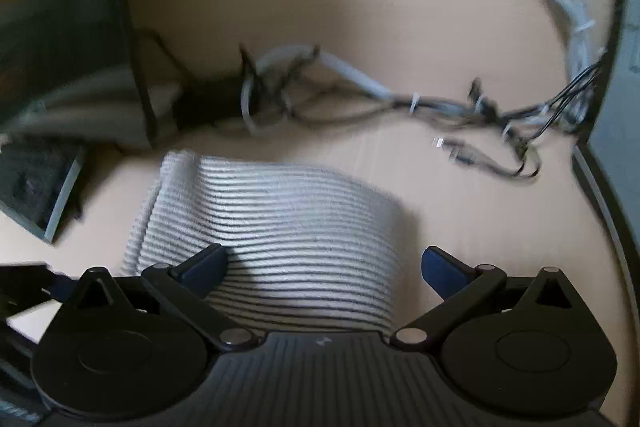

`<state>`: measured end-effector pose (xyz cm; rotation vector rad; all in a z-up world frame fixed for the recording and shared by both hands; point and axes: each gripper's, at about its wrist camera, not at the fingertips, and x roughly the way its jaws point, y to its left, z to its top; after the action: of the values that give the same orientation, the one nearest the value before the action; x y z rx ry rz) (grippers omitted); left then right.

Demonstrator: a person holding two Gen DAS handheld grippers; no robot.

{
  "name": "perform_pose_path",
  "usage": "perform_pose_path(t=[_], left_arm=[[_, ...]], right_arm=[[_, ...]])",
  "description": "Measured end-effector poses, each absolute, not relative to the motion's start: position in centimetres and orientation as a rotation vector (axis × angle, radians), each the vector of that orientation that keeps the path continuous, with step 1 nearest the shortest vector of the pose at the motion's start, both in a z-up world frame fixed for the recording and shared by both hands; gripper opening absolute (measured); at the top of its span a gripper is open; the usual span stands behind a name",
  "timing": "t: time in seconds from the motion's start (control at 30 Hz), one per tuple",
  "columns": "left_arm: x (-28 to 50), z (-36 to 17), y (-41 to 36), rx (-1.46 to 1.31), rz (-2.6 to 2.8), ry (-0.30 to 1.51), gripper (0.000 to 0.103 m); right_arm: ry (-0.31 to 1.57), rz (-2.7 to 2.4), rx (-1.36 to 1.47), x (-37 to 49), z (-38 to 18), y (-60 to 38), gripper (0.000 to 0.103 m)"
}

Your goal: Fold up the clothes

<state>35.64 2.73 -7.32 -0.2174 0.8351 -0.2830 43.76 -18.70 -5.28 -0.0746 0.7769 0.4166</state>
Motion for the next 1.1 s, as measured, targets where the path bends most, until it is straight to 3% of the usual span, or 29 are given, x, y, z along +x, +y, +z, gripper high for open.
perform_pose_path(t=[0.23, 0.33, 0.4, 0.5, 0.6, 0.7, 0.83, 0.97, 1.1], left_arm=[[36.2, -7.4, 3.7, -0.269, -0.292, 0.853, 0.100], [35.6, -5.5, 4.8, -0.325, -0.308, 0.814, 0.089], [35.4, -3.7, 5.1, -0.347, -0.340, 0.755, 0.088], [35.8, -1.3, 4.2, -0.355, -0.411, 0.656, 0.073], [36.5, -0.1, 2.2, -0.346, -0.532, 0.609, 0.070], [38.2, -1.6, 0.2, -0.301, -0.558, 0.676, 0.071], [40.3, -4.3, 0.3, -0.306, -0.496, 0.754, 0.049], [40.7, -4.1, 1.3, -0.351, -0.496, 0.770, 0.039], [40.9, -4.5, 1.7, -0.370, -0.501, 0.771, 0.037]], right_arm=[[0.730, 0.448, -0.170, 43.4, -4.4, -17.9, 0.103], [0.755, 0.470, 0.018, 42.4, -3.5, -21.2, 0.103], [0.746, 0.476, 0.050, 41.0, -3.5, -22.8, 0.103], [0.727, 0.489, 0.047, 39.2, -3.6, -23.6, 0.103], [0.710, 0.506, 0.013, 37.6, -4.0, -22.8, 0.103], [0.747, 0.520, -0.043, 37.0, -5.4, -20.9, 0.103], [0.770, 0.509, -0.055, 36.6, -6.7, -19.9, 0.103], [0.754, 0.534, -0.050, 36.8, -5.4, -20.6, 0.103], [0.688, 0.576, 0.040, 37.1, -3.5, -21.4, 0.103]])
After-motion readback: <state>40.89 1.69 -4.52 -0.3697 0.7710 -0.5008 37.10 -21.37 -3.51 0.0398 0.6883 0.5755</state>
